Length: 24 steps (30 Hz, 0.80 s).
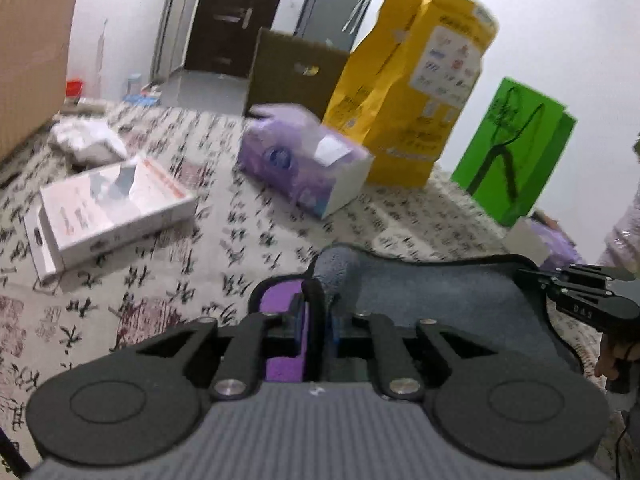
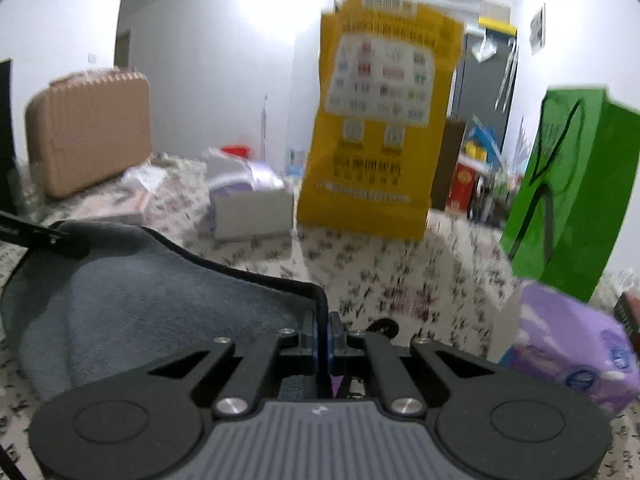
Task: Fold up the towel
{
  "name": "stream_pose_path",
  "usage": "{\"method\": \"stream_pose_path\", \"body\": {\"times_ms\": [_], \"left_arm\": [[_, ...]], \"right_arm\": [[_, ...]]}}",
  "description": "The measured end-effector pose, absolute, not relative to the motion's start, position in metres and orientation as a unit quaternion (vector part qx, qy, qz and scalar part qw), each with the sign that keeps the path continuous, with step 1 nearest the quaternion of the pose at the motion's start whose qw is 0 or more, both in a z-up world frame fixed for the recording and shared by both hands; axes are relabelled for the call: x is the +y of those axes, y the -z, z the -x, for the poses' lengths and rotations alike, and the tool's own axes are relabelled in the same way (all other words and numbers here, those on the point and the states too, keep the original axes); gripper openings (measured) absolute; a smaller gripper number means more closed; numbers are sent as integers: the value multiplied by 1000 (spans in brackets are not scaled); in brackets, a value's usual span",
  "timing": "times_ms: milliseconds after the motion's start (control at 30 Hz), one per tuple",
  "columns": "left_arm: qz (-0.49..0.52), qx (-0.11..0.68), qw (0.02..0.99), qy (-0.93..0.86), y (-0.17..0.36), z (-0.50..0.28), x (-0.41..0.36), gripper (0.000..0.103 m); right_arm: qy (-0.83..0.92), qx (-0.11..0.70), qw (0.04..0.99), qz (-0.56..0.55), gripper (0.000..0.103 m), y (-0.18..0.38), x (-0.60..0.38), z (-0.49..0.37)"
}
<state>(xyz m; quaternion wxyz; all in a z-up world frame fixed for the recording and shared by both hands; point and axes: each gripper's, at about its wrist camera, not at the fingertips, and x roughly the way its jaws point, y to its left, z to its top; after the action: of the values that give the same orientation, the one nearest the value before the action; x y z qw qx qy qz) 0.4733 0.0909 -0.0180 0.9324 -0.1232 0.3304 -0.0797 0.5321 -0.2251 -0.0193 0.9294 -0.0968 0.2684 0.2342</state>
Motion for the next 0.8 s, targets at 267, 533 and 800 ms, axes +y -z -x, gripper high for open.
{"method": "stream_pose_path", "body": {"times_ms": [267, 533, 800], "left_arm": [[130, 324, 936, 52, 14, -462, 108, 77], [112, 302, 945, 56, -23, -433, 100, 81], [84, 294, 951, 51, -50, -385, 89, 85]], "right_arm": [[-189, 292, 936, 58, 42, 34, -237, -546], [-184, 267, 944, 64, 52, -9, -246, -518], [-187, 260, 945, 69, 59, -44, -261, -467]]}}
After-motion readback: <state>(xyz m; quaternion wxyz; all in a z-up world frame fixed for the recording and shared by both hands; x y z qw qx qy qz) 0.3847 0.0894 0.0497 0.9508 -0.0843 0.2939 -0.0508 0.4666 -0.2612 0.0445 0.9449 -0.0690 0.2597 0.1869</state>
